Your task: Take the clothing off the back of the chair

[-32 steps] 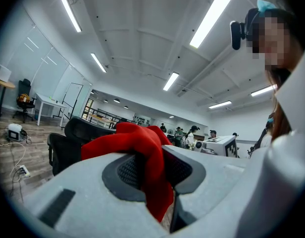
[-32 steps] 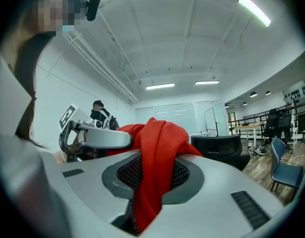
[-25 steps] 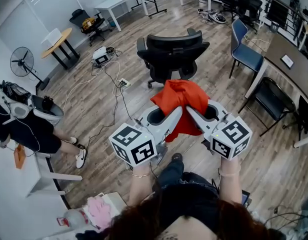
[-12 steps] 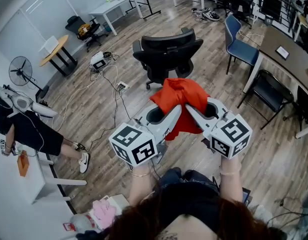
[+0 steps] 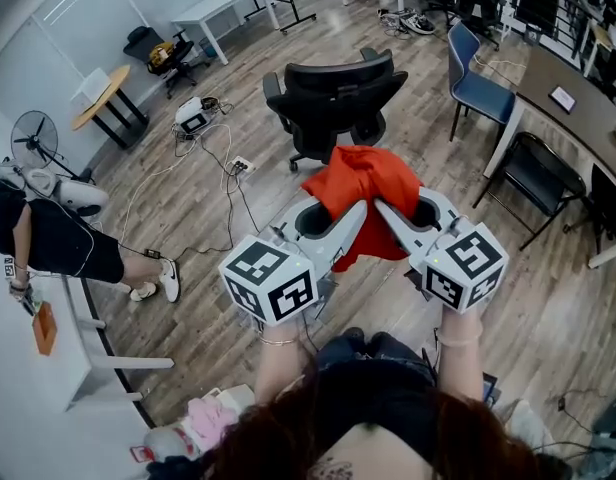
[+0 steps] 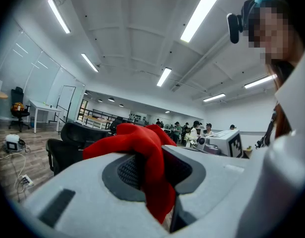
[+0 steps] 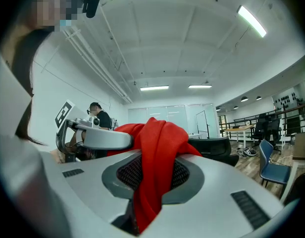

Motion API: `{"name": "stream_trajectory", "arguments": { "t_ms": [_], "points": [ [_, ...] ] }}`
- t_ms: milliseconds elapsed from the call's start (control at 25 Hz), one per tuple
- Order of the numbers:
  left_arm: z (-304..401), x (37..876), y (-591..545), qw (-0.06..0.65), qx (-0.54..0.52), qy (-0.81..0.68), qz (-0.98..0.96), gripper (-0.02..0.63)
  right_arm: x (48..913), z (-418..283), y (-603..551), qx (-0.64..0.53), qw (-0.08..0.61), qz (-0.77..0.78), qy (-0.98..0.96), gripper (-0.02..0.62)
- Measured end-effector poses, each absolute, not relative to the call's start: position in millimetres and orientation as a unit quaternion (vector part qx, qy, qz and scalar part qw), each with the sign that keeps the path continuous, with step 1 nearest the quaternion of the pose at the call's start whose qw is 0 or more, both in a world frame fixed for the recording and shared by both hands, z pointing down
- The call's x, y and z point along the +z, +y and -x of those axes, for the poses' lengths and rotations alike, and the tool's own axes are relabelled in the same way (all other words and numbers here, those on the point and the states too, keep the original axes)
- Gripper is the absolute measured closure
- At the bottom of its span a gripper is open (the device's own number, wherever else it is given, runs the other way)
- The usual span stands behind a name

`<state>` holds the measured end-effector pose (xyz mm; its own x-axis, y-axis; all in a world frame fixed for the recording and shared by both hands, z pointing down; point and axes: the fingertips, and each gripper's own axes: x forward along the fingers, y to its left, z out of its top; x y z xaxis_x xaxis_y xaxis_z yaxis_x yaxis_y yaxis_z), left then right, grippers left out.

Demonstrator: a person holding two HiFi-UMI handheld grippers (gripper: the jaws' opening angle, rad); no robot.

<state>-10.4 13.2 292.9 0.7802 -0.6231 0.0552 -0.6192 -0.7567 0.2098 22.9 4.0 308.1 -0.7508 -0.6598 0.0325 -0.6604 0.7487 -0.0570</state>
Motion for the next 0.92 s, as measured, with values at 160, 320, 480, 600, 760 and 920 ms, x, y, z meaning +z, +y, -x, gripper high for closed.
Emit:
{"name": "stream_trajectory", "arguments": {
  "t_ms": [160,320,480,600,760,920],
  "points": [
    [19,295,14,0.109,-0.008,-0.327,-0.939,0.503,310,-14,5,0.033,0.007,-0.358,-0.933,0.514],
    [24,293,13,0.109,-0.008,-0.327,-0.939,0.503,308,-9,3,0.035,0.007,-0.359,-0.933,0.514],
    [31,293,9,0.109,-0.009,-0.328,-0.938,0.503,308,-2,-1,0.038,0.009,-0.359,-0.932,0.514],
    [37,295,7,0.111,-0.011,-0.327,-0.938,0.503,310,4,-3,0.038,0.014,-0.36,-0.932,0.514],
    [38,294,4,0.112,-0.012,-0.325,-0.939,0.503,309,5,-6,0.036,0.015,-0.361,-0.932,0.515],
    [41,294,1,0.113,-0.013,-0.324,-0.939,0.503,309,8,-8,0.035,0.017,-0.361,-0.932,0.514]
  ]
}}
